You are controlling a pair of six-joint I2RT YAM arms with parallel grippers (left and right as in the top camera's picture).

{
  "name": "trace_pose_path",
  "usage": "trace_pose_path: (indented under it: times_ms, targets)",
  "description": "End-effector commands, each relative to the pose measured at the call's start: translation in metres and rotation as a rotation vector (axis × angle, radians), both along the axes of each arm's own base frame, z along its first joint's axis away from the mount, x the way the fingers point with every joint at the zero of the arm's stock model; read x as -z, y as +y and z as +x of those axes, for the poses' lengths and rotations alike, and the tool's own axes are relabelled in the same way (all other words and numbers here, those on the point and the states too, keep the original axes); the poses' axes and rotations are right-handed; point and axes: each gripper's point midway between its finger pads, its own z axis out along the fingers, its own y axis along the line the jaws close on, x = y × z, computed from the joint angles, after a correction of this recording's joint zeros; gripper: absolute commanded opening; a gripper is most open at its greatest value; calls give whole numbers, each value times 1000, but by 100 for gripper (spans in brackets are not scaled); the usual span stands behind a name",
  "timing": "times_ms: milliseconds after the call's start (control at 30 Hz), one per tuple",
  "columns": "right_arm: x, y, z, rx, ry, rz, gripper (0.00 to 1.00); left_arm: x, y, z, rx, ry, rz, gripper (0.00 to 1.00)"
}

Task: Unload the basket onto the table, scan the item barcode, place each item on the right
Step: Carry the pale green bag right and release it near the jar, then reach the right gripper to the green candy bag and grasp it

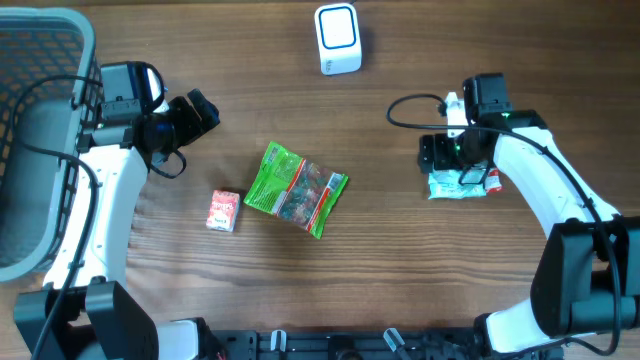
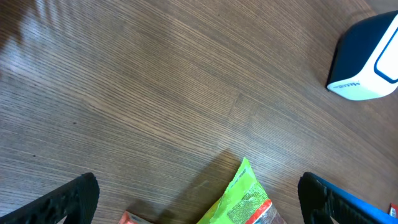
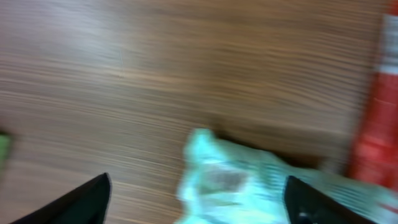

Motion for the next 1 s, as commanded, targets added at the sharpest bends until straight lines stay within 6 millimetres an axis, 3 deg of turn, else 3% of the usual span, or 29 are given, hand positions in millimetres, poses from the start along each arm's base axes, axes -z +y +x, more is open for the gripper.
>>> trace_pose_path:
  times_ms: [0,33,100,167,333,500,833,967]
  targets:
    - [-17,42,3,35,17,270,74,-8,-2,4,17,-24,1,100]
    - [-18,42,4,50,19,274,63,-8,-2,4,17,-24,1,100]
    - [-16,45,2,43,24,272,28,-8,-2,4,17,-24,1,100]
    - [-12,49,-3,29,36,261,10,-8,-2,4,17,-24,1,100]
    - [11,42,-17,30,64,146,8,-8,-2,4,17,-24,1,100]
    - [31,3,-23,141,68,-68,5,-8,-2,4,17,-24,2,100]
    - [28,-70,-39,234,85,-474,19,-8,-2,4,17,-24,2,100]
    - [26,-84,-46,250,105,-535,18,-8,-2,4,17,-24,1,100]
